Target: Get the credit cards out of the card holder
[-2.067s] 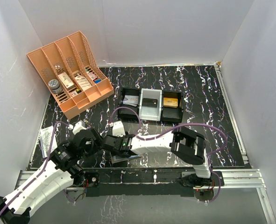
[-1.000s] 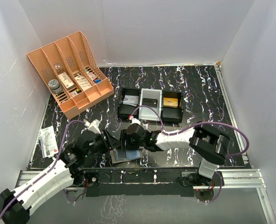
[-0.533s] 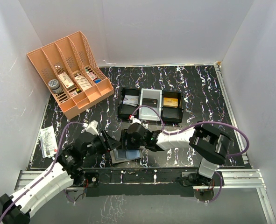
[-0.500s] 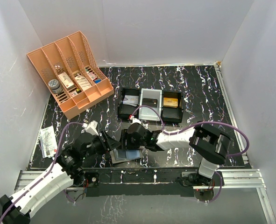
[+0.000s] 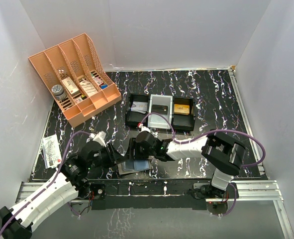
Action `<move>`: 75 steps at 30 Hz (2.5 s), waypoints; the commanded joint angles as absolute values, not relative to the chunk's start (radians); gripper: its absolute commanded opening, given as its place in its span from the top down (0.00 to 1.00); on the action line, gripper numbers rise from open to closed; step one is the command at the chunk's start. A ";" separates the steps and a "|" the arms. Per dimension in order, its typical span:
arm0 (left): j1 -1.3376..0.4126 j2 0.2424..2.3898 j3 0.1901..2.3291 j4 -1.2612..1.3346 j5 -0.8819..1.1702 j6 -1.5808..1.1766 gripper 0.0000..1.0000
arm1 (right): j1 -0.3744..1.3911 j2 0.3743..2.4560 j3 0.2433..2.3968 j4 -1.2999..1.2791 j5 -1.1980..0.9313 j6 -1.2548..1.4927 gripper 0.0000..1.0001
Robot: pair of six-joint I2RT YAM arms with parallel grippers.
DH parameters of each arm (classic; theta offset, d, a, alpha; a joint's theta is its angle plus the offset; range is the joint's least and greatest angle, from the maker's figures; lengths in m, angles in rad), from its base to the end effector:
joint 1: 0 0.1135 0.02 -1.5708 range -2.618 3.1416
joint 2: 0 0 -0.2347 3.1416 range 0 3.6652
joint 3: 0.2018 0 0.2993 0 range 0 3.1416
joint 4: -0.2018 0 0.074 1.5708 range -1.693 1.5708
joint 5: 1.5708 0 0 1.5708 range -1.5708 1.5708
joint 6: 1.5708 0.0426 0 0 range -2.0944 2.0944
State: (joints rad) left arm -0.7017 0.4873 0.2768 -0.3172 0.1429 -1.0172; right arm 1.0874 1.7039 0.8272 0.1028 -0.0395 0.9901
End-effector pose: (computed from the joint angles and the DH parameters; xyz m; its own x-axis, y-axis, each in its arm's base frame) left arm 0.1582 -0.1417 0.1623 -0.8256 -0.4046 -0.3932 0.0582 0.6322 -0.7726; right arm 0.1696 0.3268 0.0776 -0.9289 0.0279 -0.3693 -0.2210 0.7585 0.6131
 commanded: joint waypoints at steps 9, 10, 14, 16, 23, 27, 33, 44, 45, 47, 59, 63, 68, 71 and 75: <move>-0.709 0.437 0.311 -0.395 0.214 -0.987 0.69 | 1.085 1.726 0.834 0.033 -0.045 1.000 0.50; -0.709 0.440 0.307 -0.392 0.228 -0.990 0.69 | 1.085 1.726 0.835 0.034 -0.047 1.000 0.50; -0.709 0.512 0.299 -0.374 0.267 -0.981 0.69 | 1.083 1.725 0.841 0.031 -0.050 0.999 0.50; -0.708 0.542 0.298 -0.360 0.264 -0.967 0.70 | 1.083 1.723 0.841 0.028 -0.048 0.999 0.50; -0.709 0.576 0.264 -0.228 0.271 -0.954 0.69 | 1.081 1.724 0.837 0.028 -0.054 0.999 0.50; -0.709 0.591 0.233 -0.188 0.266 -0.966 0.69 | 1.080 1.726 0.840 0.028 -0.059 0.999 0.50; -0.709 0.607 0.234 -0.256 0.227 -0.955 0.69 | 1.080 1.727 0.839 0.031 -0.064 0.999 0.50; -0.708 0.543 0.253 -0.327 0.201 -0.959 0.68 | 1.080 1.729 0.833 0.046 -0.071 1.003 0.50; -0.709 0.549 0.246 -0.311 0.212 -0.959 0.68 | 1.080 1.730 0.834 0.047 -0.074 1.003 0.51; -0.708 0.569 0.236 -0.279 0.225 -0.958 0.68 | 1.080 1.730 0.837 0.049 -0.079 1.003 0.51; -0.709 0.691 0.224 -0.097 0.296 -0.941 0.71 | 1.079 1.703 0.840 0.092 -0.131 0.998 0.48; -0.709 0.718 0.212 -0.048 0.312 -0.949 0.70 | 1.078 1.647 0.843 0.095 -0.126 0.990 0.38; -0.709 0.747 0.194 0.028 0.341 -0.969 0.69 | 1.073 1.521 0.839 0.042 -0.036 0.986 0.20; -0.709 0.761 0.192 0.061 0.349 -0.981 0.68 | 1.060 1.457 0.833 -0.048 0.050 0.985 0.17; -0.709 0.811 0.199 0.122 0.368 -0.992 0.63 | 1.042 1.365 0.795 -0.155 0.154 0.995 0.17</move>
